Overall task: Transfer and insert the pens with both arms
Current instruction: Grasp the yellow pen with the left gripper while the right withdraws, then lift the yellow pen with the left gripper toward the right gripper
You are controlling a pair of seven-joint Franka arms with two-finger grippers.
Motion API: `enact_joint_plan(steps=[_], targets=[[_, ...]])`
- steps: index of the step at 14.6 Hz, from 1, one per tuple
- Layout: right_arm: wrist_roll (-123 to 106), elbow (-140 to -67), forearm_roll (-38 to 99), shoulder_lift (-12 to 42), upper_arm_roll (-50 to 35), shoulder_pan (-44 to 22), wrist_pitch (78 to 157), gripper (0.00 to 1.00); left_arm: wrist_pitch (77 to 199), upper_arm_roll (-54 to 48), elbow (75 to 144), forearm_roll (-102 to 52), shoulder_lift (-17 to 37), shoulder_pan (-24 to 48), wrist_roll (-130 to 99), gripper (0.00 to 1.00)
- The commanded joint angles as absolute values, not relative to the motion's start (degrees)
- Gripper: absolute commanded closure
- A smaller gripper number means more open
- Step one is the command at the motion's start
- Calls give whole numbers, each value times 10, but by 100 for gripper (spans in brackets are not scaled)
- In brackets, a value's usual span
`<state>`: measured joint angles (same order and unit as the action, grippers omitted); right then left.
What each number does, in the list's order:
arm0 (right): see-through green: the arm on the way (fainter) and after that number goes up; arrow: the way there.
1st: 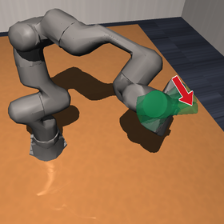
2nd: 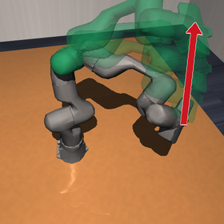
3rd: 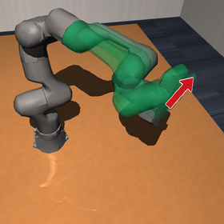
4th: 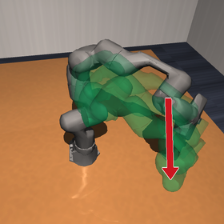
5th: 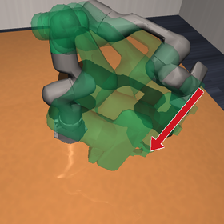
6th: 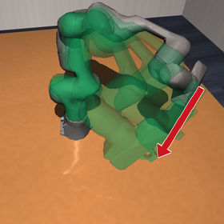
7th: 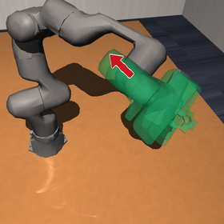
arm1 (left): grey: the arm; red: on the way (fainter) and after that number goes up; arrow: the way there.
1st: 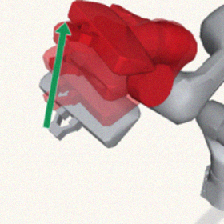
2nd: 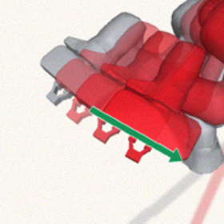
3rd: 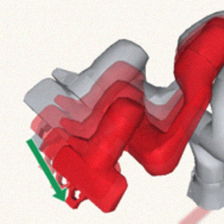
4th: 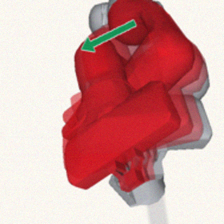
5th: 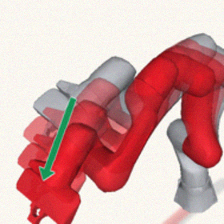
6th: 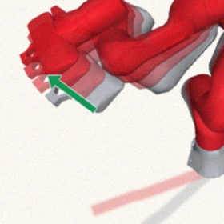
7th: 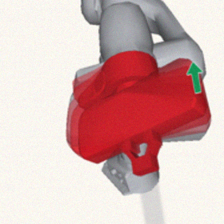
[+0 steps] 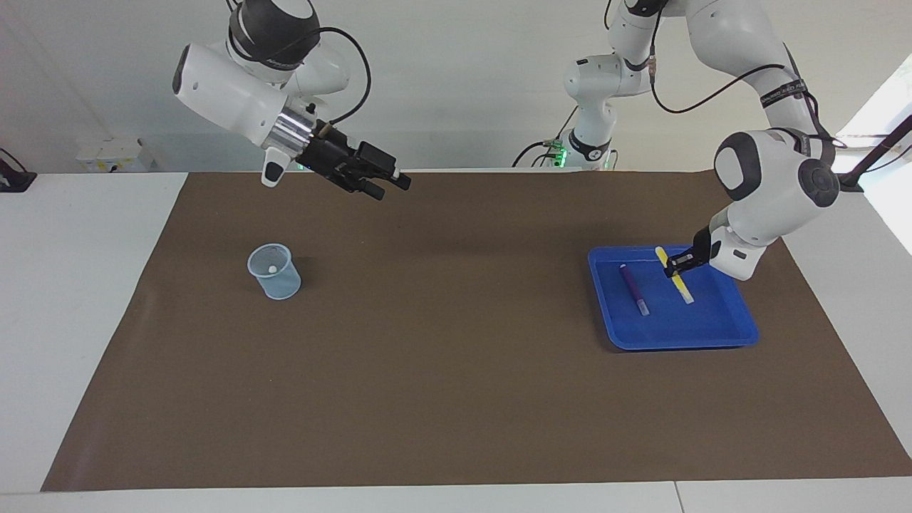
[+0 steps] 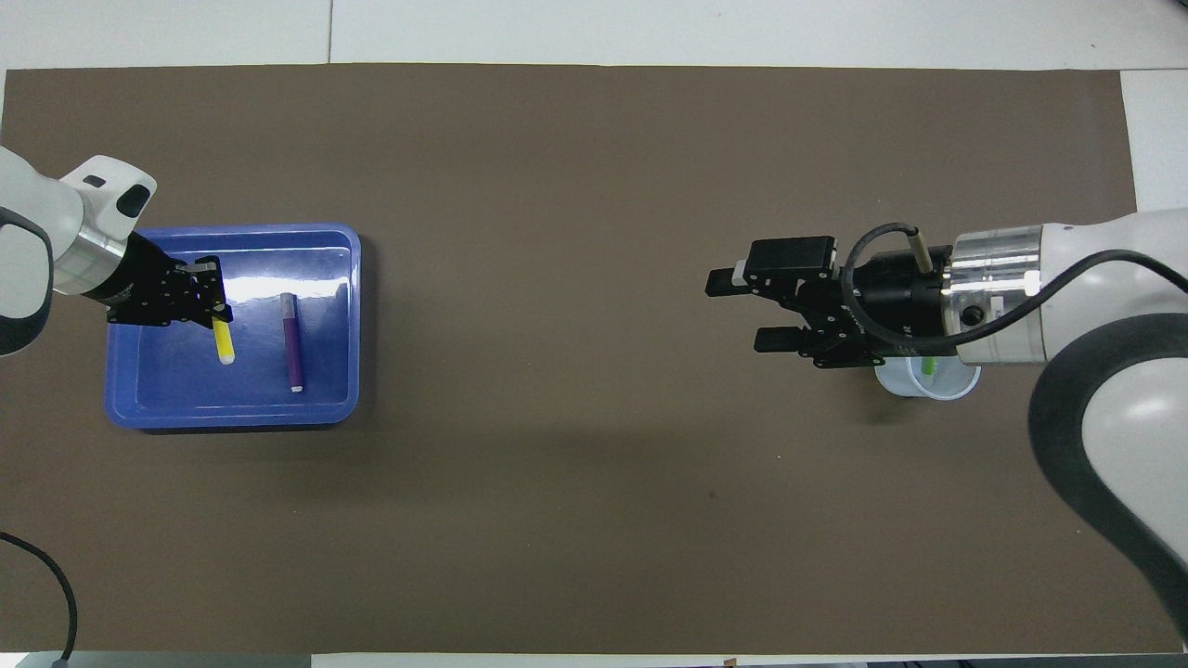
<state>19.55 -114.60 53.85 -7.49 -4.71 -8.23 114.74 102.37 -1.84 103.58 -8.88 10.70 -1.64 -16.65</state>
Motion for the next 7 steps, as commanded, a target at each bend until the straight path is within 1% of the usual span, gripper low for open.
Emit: enact_joint_plan(steps=[1,3,5,7], targets=[[219,-1167,555,-91,-48,-107,1183,0,968,-15,1025,-135,77,3,-267,100],[228,-1167,565,-91,-48,-113,1200,0,941,-15,1026,-179,52,20,-368,100],[236,-1172,568,-91,-48,-122,1217,0,936,-15,1031,-216,37,45,-490,100],[239,-1172,568,-91,-48,-137,1229,0,933,-15,1038,-263,28,54,-553,100]])
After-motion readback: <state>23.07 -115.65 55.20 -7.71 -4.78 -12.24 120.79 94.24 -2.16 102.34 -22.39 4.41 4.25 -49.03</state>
